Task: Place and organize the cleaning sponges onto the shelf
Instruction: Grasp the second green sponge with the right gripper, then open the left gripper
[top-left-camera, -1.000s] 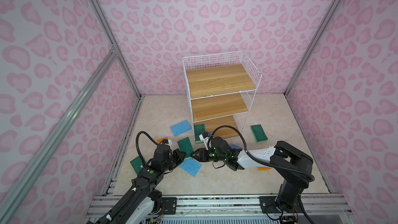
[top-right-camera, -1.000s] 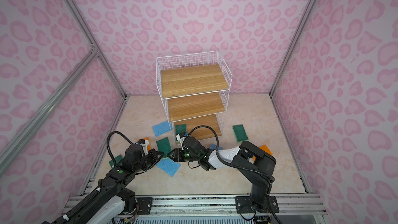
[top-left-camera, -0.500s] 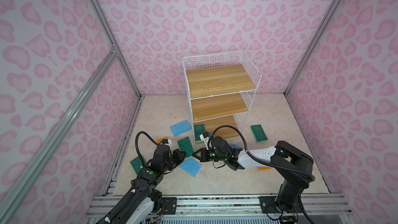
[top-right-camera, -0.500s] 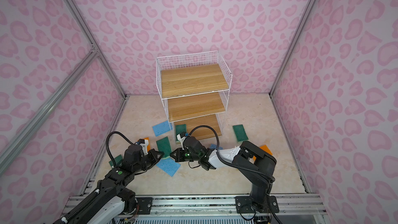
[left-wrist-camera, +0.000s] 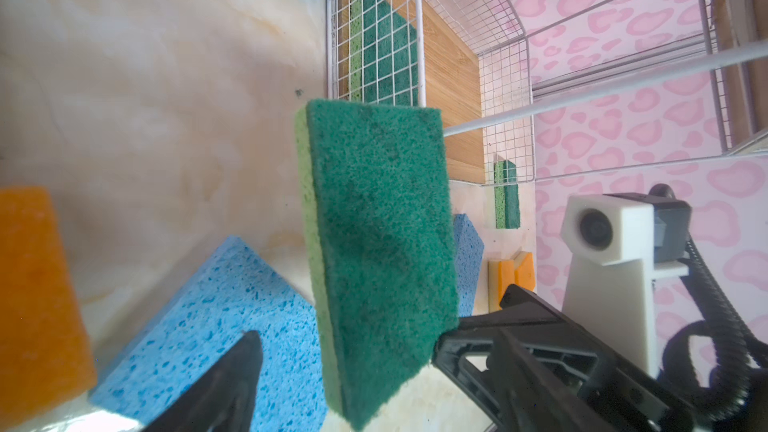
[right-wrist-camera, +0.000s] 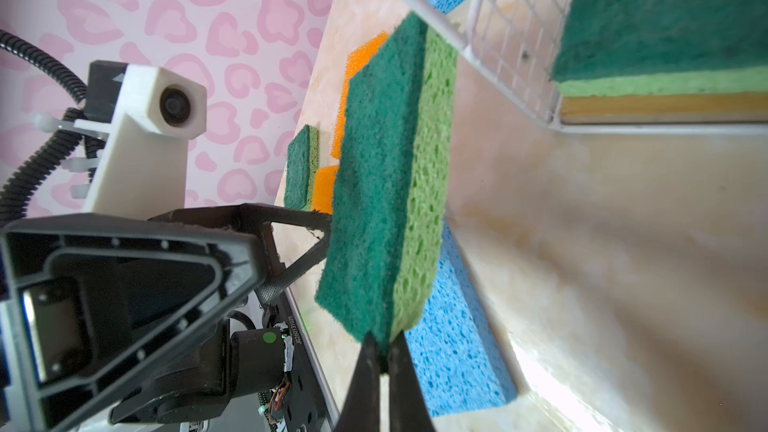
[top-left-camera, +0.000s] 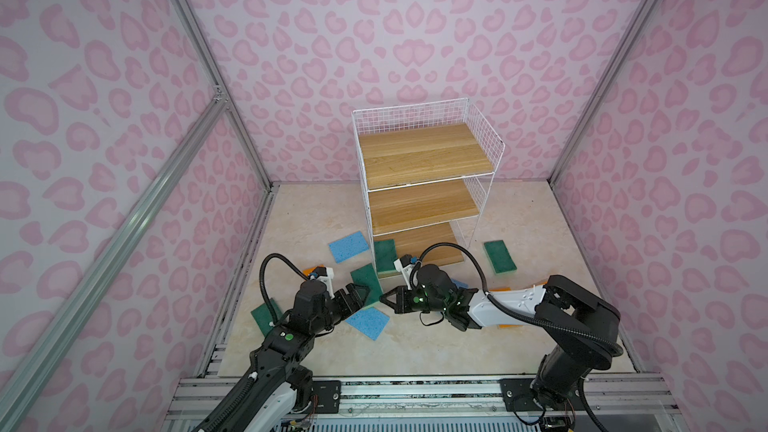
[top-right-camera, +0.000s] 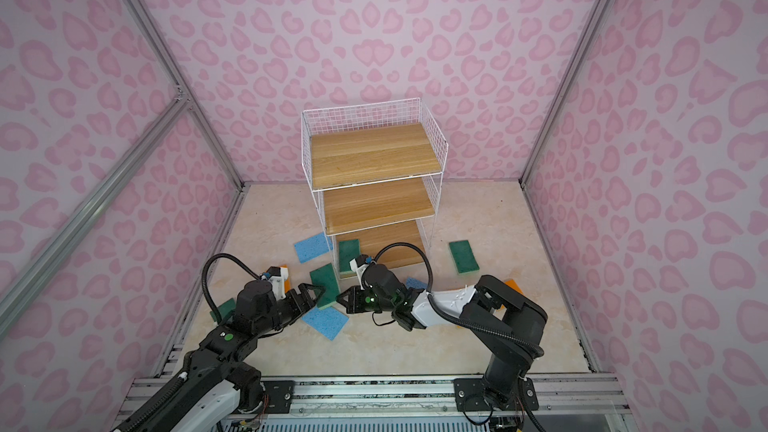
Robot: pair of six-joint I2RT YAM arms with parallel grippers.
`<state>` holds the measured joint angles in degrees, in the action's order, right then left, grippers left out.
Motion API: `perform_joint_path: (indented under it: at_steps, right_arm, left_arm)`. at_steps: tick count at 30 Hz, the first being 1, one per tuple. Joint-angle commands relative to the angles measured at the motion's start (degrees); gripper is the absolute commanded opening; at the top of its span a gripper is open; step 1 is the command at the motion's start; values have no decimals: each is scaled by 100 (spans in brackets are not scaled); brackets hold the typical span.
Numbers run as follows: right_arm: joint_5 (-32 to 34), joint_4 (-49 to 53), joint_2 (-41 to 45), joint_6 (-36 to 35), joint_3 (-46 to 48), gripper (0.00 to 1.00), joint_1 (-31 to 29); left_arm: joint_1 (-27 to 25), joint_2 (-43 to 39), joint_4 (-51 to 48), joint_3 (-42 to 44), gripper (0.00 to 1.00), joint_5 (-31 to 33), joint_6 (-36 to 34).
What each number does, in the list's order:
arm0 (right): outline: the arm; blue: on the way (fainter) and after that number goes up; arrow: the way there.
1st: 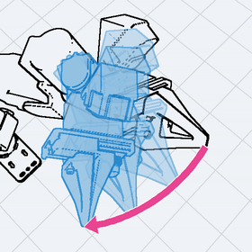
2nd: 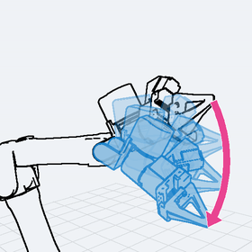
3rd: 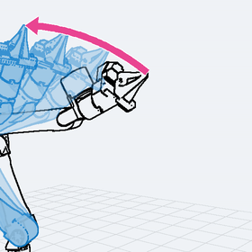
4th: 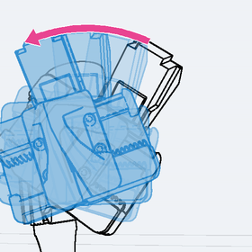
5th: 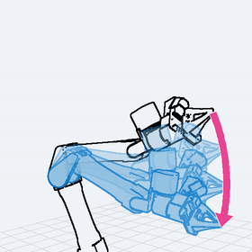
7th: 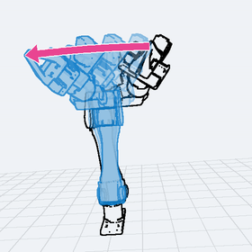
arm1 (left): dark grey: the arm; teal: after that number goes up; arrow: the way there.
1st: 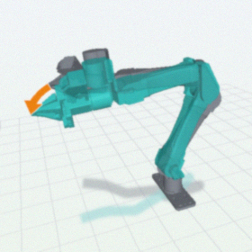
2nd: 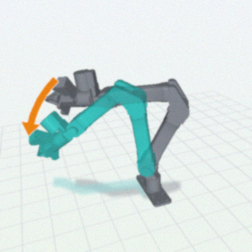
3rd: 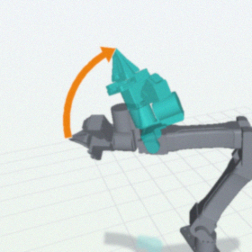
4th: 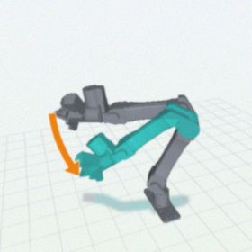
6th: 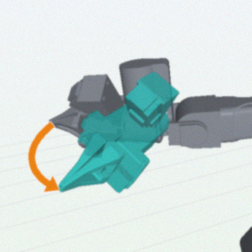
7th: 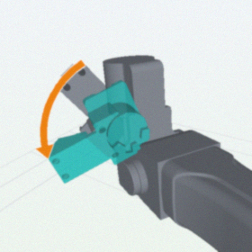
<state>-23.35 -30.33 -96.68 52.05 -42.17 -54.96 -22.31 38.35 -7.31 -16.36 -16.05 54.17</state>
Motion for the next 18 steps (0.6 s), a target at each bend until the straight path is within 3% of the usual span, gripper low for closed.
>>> perform_joint_path:
  at_steps: [1, 18]
  right_arm:
    - [101, 0, 126, -94, 180, 2, 44]
    - [-29, 219, 862, -148, 820, 2, 614]
  left_arm:
    - [-2, -29, -44, -17, 91, 72, -116]
    - [-11, 304, -69, -176, 87, 161, -252]
